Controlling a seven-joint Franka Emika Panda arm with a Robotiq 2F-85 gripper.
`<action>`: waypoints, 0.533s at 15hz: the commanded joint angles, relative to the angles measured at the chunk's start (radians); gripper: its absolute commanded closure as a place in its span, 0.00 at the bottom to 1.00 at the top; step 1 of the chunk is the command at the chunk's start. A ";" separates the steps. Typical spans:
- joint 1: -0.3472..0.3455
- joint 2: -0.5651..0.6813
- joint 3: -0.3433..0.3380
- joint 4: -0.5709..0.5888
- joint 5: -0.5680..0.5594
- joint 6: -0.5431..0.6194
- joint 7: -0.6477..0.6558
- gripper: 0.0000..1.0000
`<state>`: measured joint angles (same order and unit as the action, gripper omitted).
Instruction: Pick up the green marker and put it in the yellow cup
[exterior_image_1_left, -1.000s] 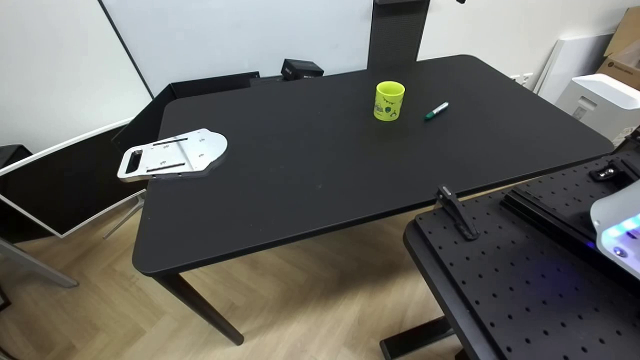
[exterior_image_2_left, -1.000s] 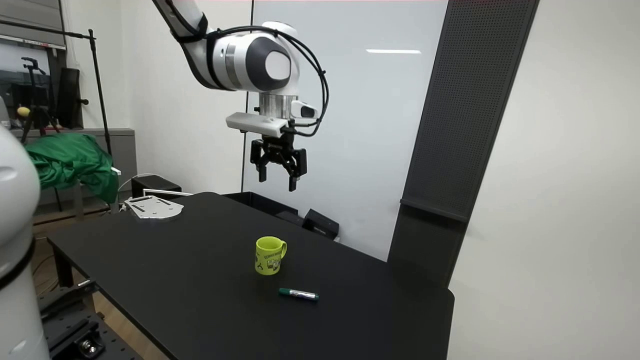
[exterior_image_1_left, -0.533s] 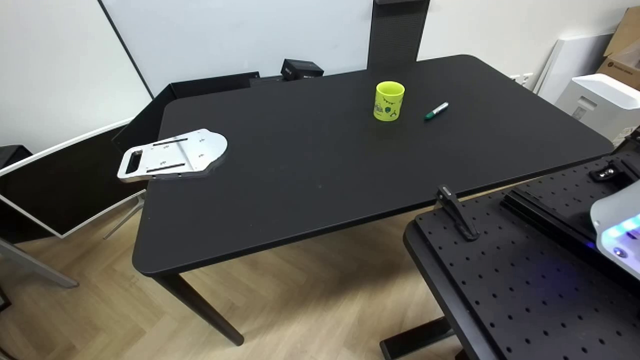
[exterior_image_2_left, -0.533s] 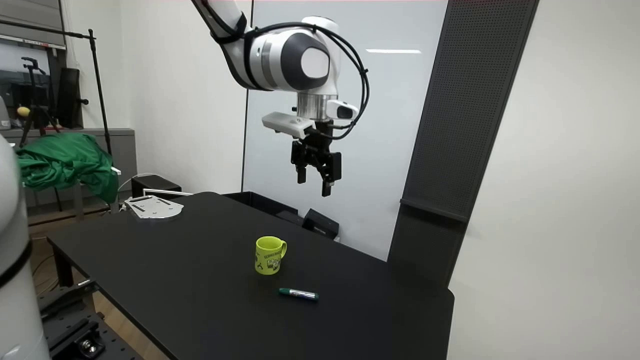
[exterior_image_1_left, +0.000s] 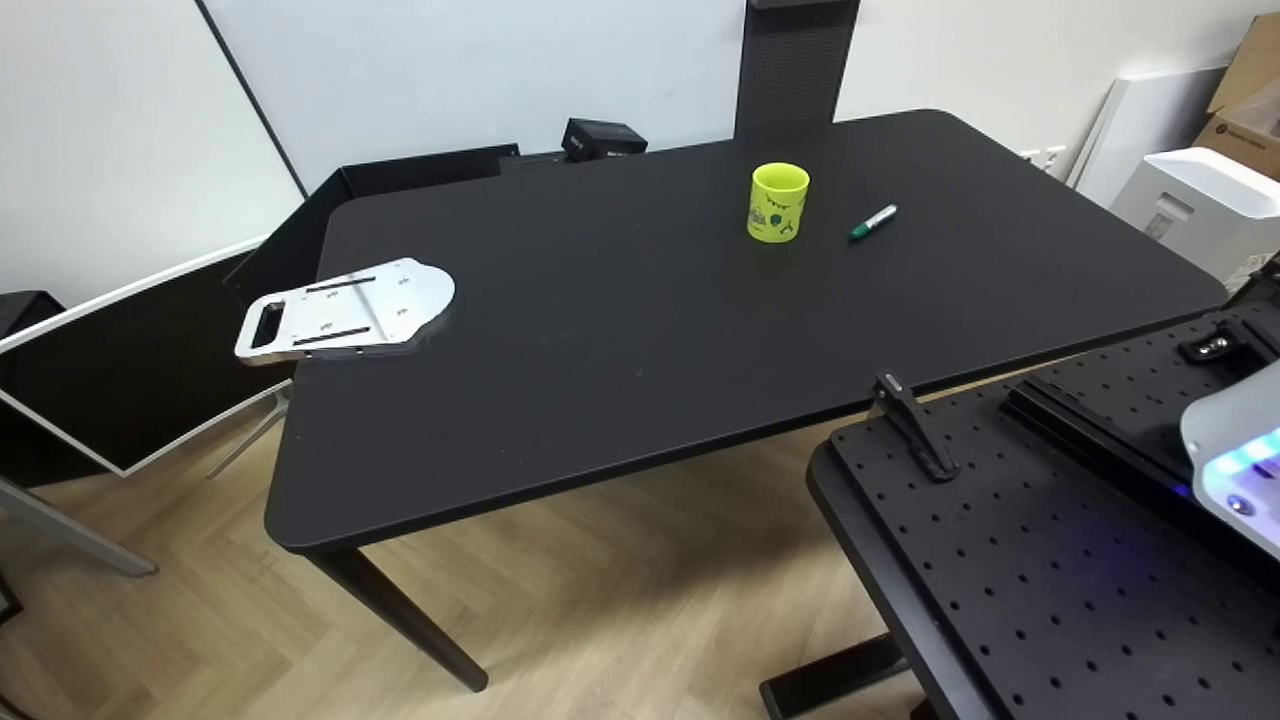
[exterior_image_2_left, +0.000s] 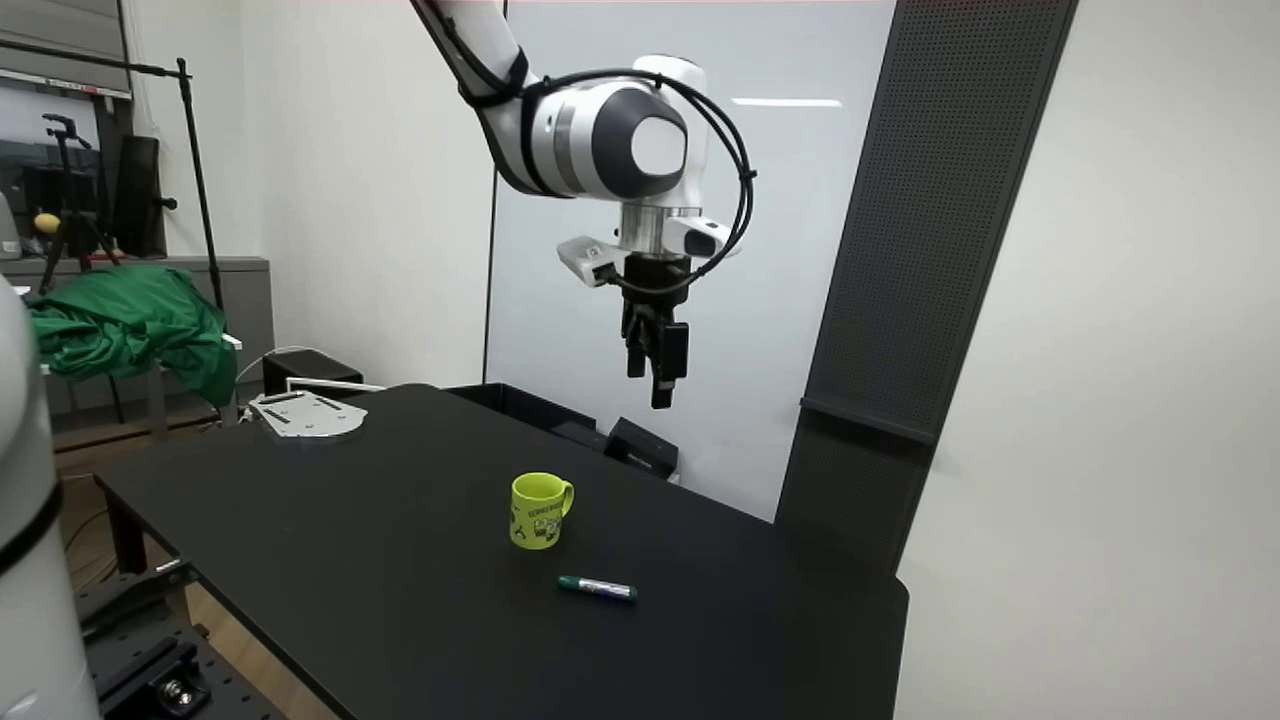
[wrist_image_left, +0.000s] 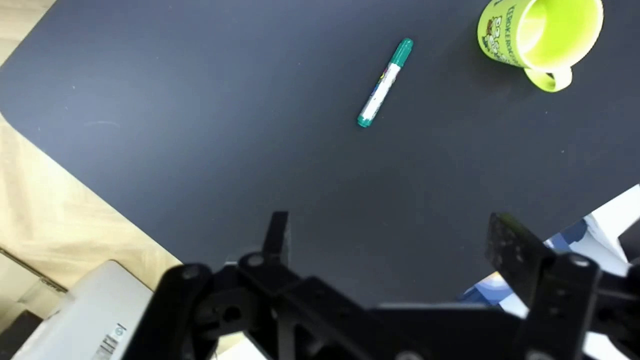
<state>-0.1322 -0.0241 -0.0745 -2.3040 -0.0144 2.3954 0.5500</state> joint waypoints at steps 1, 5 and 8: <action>0.013 0.051 -0.004 0.050 0.019 -0.012 0.189 0.00; 0.031 0.104 -0.005 0.075 0.045 0.009 0.374 0.00; 0.049 0.153 -0.010 0.112 0.056 0.032 0.495 0.00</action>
<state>-0.1069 0.0689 -0.0743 -2.2566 0.0278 2.4216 0.9167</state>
